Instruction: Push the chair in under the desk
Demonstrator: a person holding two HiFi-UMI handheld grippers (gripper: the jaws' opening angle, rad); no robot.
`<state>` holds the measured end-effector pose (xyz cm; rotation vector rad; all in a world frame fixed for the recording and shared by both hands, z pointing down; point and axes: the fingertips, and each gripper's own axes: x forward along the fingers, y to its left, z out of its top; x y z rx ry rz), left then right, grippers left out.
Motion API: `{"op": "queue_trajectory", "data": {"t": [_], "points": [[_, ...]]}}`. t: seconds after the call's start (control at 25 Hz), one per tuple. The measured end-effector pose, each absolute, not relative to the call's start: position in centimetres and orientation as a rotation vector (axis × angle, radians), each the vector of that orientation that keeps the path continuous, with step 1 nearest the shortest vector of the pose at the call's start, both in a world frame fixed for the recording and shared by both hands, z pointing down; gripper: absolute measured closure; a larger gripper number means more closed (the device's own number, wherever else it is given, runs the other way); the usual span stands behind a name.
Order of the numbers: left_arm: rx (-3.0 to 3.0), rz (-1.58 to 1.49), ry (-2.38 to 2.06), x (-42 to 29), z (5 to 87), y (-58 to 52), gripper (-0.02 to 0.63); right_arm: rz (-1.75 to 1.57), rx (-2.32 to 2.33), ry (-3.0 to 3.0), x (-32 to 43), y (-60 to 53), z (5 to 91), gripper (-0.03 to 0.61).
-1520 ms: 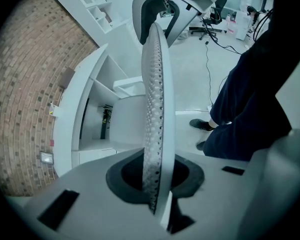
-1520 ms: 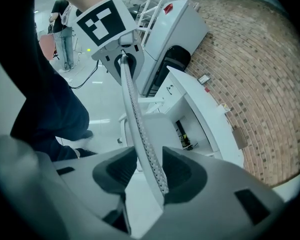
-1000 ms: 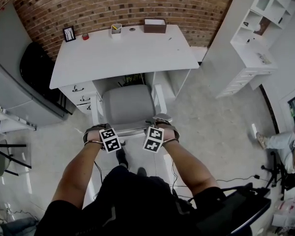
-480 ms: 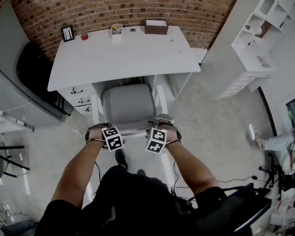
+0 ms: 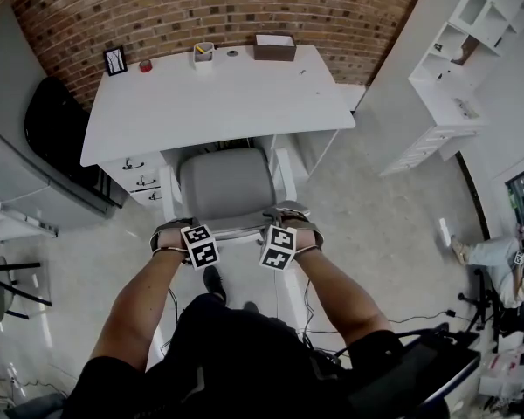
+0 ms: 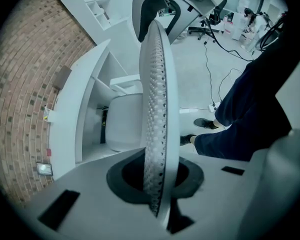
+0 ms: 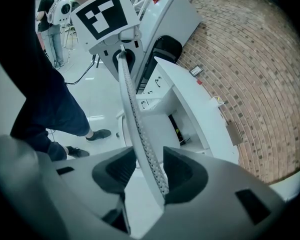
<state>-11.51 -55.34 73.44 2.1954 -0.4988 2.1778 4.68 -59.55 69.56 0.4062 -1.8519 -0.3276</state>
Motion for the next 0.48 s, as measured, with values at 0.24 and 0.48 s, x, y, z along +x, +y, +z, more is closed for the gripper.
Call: {"op": "queue_trajectory", "data": {"t": [0.24, 0.48], "points": [[2.218, 2.169, -0.502, -11.62, 73.42, -55.85, 0.569, -0.332, 0.400, -1.843, 4.56, -60.03, 69.55, 0.403], [2.226, 2.179, -0.498, -11.98, 73.69, -56.01, 0.568, -0.332, 0.409, -1.833, 4.33, -59.83, 69.71, 0.405]]}}
